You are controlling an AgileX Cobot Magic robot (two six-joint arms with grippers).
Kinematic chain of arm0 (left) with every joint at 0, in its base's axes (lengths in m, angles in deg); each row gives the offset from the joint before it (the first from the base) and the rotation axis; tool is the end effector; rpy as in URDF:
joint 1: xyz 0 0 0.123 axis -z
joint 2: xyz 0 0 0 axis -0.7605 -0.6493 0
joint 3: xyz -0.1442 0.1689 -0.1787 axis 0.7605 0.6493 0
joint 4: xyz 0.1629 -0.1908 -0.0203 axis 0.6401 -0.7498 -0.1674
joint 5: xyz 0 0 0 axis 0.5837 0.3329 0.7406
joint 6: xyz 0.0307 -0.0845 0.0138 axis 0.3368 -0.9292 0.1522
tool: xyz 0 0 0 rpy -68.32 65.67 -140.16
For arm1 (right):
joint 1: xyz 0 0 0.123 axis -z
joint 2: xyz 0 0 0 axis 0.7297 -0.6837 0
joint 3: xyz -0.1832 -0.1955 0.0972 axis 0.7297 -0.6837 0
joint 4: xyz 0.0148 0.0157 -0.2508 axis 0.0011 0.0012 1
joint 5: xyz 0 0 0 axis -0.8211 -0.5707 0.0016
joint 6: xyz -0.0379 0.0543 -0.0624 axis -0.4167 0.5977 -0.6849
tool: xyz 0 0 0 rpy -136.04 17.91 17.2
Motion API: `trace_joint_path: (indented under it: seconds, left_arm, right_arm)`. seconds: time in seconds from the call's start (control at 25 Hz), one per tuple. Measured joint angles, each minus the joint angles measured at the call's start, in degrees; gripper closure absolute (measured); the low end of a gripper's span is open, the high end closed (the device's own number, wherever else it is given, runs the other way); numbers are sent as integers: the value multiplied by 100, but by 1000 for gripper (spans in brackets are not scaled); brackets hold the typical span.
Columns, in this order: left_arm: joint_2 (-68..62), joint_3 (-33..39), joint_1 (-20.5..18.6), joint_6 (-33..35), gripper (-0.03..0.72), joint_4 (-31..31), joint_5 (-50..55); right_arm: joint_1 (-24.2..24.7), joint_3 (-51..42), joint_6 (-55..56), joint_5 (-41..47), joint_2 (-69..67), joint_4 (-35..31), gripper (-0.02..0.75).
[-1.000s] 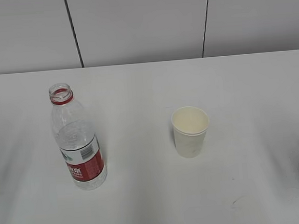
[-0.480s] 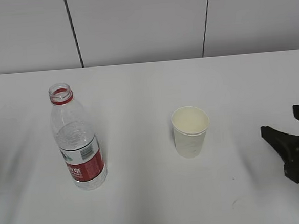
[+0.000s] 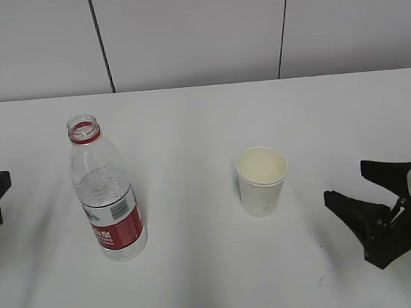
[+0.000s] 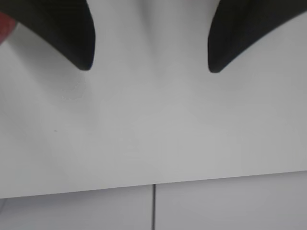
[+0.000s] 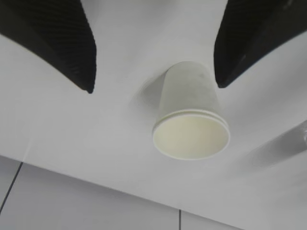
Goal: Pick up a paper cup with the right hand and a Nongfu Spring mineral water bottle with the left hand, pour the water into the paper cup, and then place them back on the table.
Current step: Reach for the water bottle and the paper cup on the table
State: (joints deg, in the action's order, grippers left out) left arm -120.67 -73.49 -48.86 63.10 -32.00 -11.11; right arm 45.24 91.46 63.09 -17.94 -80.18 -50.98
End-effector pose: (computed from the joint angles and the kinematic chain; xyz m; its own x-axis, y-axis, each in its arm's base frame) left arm 0.1994 -0.0186 0.1776 -0.3150 0.0886 -0.9449 0.2084 0.9778 0.0223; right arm 0.1986 0.0429 0.1379 -0.1751 -0.2306 -0.9572 -0.4764 0.8706 -0.1226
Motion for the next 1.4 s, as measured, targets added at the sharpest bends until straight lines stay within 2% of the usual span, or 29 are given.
trace_joint_path:
  seconds: [0.16, 0.52, 0.72, 1.0, 1.16, 1.4]
  left_arm:
    - [-263, 0, 0, -171, 241, 765, -253]
    - [-793, -16, 0, -196, 241, 1219, -738]
    - [-1268, -16, 0, -217, 239, 1714, -1072]
    - [-1729, -22, 0, -270, 113, 2218, -1429]
    - [-1860, -39, 0, -277, 101, 2510, -1640]
    - [-1896, -57, 0, -284, 101, 2584, -1676]
  right_arm:
    - [0, 9, 66, -63, -529, 72, 174]
    - [0, 144, 81, -87, -1376, 88, 174]
    - [0, 618, 91, -87, -1636, 844, 174]
    - [0, 1136, 91, -107, -1850, 1190, 109]
    - [0, 1411, 91, -107, -2087, 1327, 92]
    - [0, 1797, 108, -107, -2549, 1349, 89]
